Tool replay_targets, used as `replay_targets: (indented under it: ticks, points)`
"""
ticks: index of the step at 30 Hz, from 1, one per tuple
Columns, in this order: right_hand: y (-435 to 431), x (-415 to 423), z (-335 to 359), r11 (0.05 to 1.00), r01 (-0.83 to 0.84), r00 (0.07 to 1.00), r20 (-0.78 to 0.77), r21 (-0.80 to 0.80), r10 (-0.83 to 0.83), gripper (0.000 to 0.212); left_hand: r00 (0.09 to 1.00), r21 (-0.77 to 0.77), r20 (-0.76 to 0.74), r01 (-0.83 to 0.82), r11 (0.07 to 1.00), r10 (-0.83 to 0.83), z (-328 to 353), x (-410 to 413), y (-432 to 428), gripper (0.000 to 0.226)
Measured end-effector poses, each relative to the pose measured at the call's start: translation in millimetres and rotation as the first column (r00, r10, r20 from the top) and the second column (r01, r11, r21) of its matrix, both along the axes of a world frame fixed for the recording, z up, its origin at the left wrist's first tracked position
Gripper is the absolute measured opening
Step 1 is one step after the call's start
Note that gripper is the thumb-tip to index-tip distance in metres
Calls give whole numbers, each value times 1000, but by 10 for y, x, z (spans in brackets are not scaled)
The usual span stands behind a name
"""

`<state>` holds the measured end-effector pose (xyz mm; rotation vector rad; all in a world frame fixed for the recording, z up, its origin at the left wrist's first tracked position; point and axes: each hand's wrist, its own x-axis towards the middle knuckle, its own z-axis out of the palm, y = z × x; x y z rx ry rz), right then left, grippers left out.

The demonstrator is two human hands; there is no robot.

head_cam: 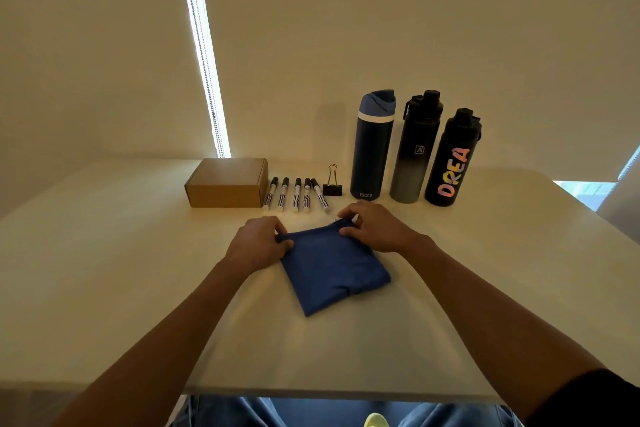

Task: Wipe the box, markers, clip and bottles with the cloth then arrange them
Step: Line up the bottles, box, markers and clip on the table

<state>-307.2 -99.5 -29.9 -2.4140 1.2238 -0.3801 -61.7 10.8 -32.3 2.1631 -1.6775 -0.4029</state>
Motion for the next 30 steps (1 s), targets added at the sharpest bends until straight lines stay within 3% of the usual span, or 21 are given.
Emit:
replay_targets:
  ticks: [5,9,16,20,27,30]
  points:
    - [-14,11,59,999,-43,996,-82,-8,42,23,995,-37,-22,92,995,-93,81,-19,-35,12]
    - [-26,-39,289,1000,-1,994,112,-25,4,14,996,-248,9,93,964,-93,210,90,-103,9]
    - [23,-154,351,993,-75,969,241,89,51,27,958,-311,-51,254,916,-283,359,181,-80,22]
    - [146,-326,384,972,-196,973,147,132,176,38,903,-266,-82,388,883,-421,340,256,158,24]
    - [365,-481,369,930,-270,958,-27,251,285,28,810,-72,-48,581,811,-584,101,279,459,25]
    - [403,-474,398,934,-283,950,-67,216,304,24,801,-98,-48,591,801,-597,116,230,503,27]
